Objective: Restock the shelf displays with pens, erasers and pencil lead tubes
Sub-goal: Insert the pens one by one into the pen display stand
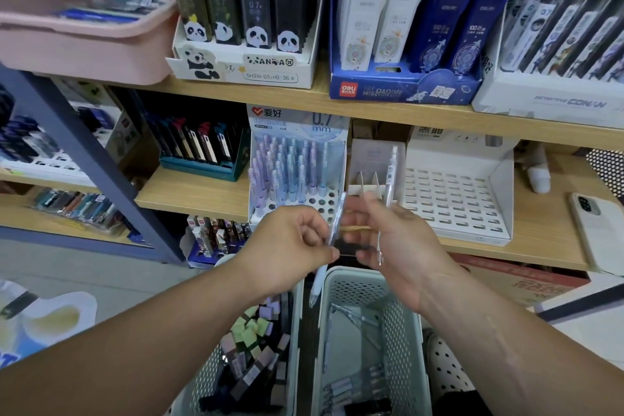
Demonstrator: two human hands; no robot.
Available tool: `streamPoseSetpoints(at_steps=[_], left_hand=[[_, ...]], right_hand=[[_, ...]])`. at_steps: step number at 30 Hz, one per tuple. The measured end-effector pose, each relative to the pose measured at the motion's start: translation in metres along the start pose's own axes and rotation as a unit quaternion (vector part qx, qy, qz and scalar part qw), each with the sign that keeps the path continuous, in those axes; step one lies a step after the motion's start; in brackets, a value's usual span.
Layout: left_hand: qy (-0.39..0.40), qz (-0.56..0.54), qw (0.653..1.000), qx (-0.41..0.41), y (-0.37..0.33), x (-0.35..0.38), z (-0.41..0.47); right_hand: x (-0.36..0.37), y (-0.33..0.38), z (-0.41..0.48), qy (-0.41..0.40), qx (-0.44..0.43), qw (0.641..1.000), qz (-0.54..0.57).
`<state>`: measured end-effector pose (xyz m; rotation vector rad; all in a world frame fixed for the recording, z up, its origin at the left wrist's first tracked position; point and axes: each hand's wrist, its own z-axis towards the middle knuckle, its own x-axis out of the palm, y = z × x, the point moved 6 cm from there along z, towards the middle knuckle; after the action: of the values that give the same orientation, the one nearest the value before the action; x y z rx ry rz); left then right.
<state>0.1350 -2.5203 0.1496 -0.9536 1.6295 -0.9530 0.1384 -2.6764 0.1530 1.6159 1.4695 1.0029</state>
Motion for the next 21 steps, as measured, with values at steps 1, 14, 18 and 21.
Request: streamPoseSetpoints(at_steps=[1, 14, 18, 21], left_hand=[[-0.005, 0.007, 1.000, -0.001, 0.002, -0.003, 0.001], [-0.081, -0.092, 0.992, 0.011, -0.015, -0.015, 0.002], [-0.067, -0.095, 0.993, 0.012, -0.019, -0.004, 0.003], [-0.088, -0.059, 0.994, 0.012, -0.021, -0.005, 0.009]], right_hand=[[0.000, -0.003, 0.000, 0.000, 0.007, 1.000, -0.017], [0.010, -0.009, 0.001, 0.069, -0.001, 0.998, 0.002], [0.003, -0.014, 0.000, 0.073, 0.004, 0.996, -0.051], [-0.008, -0.016, 0.003, 0.043, 0.019, 0.998, -0.038]])
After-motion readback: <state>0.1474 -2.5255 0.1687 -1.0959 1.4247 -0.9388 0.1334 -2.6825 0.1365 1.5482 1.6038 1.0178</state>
